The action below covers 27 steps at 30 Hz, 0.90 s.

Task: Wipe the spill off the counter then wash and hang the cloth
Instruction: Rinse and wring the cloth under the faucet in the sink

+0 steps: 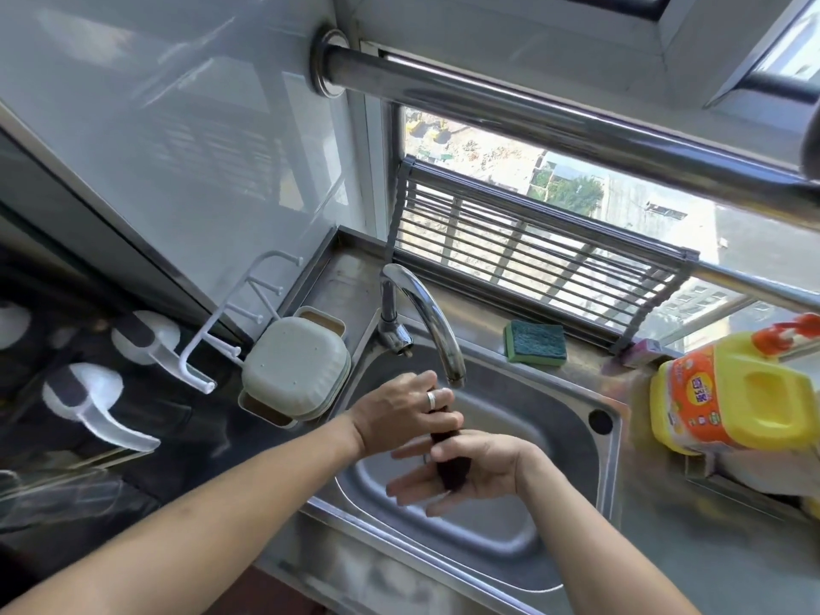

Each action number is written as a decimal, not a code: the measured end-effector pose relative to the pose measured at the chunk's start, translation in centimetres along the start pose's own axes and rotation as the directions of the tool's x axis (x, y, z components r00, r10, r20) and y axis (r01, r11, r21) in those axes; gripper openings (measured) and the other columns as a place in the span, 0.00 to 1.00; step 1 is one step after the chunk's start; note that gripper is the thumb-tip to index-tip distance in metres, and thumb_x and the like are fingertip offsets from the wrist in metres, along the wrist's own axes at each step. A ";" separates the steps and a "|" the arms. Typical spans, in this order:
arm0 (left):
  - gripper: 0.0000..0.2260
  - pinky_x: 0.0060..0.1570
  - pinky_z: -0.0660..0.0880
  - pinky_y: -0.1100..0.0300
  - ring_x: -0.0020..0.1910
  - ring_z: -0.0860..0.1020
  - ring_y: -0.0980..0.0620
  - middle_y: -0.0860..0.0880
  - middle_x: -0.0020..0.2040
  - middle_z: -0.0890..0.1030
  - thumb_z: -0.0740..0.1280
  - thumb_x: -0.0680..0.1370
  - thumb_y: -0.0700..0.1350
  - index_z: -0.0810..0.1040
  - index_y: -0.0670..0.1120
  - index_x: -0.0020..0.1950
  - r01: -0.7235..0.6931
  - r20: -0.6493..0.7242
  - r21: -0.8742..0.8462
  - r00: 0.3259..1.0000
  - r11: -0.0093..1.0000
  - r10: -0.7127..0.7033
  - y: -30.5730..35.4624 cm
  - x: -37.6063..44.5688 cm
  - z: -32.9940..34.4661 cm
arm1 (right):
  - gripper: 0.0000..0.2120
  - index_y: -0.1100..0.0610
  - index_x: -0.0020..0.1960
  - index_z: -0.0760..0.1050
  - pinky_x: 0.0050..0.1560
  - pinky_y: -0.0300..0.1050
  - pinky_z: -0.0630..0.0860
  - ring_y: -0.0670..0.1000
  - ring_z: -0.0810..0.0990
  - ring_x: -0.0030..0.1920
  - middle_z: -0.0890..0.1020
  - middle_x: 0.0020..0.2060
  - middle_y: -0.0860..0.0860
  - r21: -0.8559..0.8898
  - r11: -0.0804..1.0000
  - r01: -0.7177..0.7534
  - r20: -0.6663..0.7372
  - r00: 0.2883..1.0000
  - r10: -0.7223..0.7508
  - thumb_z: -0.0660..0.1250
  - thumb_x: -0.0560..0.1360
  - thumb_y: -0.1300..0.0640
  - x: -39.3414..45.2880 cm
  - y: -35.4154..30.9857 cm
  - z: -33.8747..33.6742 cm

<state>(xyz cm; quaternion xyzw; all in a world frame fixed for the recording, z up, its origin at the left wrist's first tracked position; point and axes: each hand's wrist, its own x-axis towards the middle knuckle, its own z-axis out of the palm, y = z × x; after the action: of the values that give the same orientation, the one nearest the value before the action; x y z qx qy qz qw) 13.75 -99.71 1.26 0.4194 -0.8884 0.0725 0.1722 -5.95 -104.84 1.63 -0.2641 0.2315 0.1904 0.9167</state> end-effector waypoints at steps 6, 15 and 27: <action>0.06 0.25 0.71 0.59 0.33 0.75 0.49 0.49 0.39 0.77 0.65 0.76 0.38 0.76 0.49 0.43 0.008 0.226 0.144 0.973 0.990 -0.040 0.2 0.2 0.6 | 0.12 0.54 0.48 0.84 0.23 0.37 0.62 0.46 0.72 0.25 0.84 0.39 0.53 -0.397 0.875 -0.279 -0.391 0.913 0.114 0.73 0.72 0.46 1.2 -1.4 0.3; 0.10 0.48 0.78 0.50 0.53 0.83 0.40 0.42 0.54 0.85 0.62 0.79 0.40 0.82 0.42 0.54 0.474 0.701 0.178 0.554 0.862 -0.449 1.8 3.4 -0.9 | 0.16 0.54 0.43 0.80 0.39 0.44 0.76 0.54 0.83 0.45 0.85 0.41 0.52 -0.711 0.339 -0.617 -0.703 0.630 -0.328 0.73 0.67 0.42 2.9 -1.9 0.8; 0.10 0.29 0.74 0.57 0.33 0.81 0.43 0.45 0.33 0.81 0.63 0.70 0.48 0.77 0.43 0.33 0.939 0.764 -0.151 0.310 0.310 -0.566 3.3 2.6 0.3 | 0.11 0.56 0.46 0.81 0.41 0.48 0.69 0.62 0.84 0.47 0.85 0.45 0.56 -0.656 -0.276 -0.702 -0.385 0.626 -0.678 0.60 0.76 0.54 1.6 -2.5 0.7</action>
<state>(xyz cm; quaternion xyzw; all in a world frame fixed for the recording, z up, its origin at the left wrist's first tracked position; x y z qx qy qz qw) 9.60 -99.51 1.99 0.7299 -0.5299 -0.4313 0.0223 -3.28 -106.04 2.27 -0.9216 0.3448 0.1636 0.0699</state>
